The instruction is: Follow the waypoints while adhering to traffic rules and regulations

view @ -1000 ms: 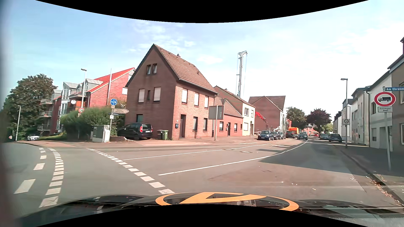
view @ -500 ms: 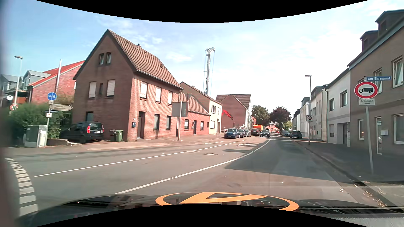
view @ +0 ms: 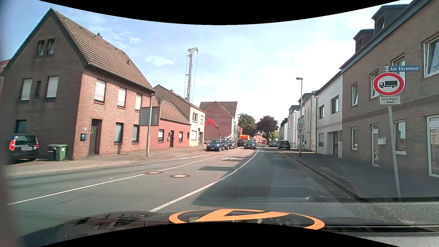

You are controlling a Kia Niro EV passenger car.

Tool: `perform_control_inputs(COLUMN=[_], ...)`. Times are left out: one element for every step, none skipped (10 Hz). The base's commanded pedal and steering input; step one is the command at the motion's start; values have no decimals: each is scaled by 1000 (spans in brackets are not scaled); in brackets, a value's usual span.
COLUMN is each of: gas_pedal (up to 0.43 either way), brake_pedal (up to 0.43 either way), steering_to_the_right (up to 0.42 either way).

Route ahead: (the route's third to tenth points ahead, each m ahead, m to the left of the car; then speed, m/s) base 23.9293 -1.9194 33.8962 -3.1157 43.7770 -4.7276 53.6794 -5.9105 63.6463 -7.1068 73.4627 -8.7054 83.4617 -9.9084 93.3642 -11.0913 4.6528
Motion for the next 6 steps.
perform_control_inputs(gas_pedal=[150, 150, 150, 150, 150, 150], brake_pedal=[0, 0, 0, 0, 0, 0], steering_to_the_right=[278, 252, 209, 177, 139, 109])
